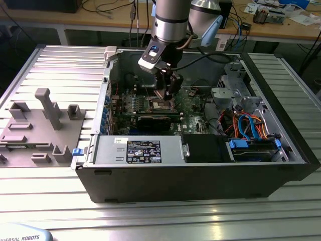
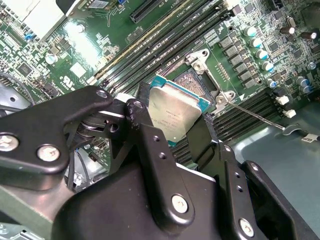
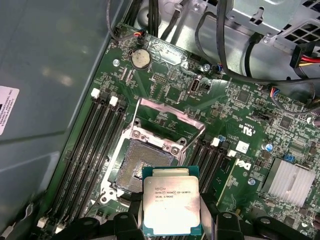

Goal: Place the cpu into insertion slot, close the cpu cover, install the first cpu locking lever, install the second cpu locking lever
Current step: 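Place the cpu into insertion slot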

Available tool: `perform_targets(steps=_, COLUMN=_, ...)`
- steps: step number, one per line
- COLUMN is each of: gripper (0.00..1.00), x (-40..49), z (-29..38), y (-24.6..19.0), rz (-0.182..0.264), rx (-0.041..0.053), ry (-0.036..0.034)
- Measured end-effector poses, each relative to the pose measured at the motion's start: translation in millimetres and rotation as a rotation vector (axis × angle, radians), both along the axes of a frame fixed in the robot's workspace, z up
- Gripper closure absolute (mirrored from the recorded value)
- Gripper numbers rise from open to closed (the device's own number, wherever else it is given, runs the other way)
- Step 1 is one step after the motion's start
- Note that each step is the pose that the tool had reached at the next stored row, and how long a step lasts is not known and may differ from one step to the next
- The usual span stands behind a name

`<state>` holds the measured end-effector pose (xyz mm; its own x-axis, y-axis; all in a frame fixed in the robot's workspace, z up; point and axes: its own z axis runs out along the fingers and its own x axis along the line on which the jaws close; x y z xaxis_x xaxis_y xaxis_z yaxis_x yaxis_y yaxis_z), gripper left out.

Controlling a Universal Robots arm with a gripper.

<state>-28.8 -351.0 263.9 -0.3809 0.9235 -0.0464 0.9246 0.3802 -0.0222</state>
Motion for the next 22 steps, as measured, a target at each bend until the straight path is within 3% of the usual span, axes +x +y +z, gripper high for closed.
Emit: perform_targets(steps=22, gripper=0.46, x=0.0, z=-3.5, y=0.0, rz=-0.048, rx=-0.0002, ry=0.0001)
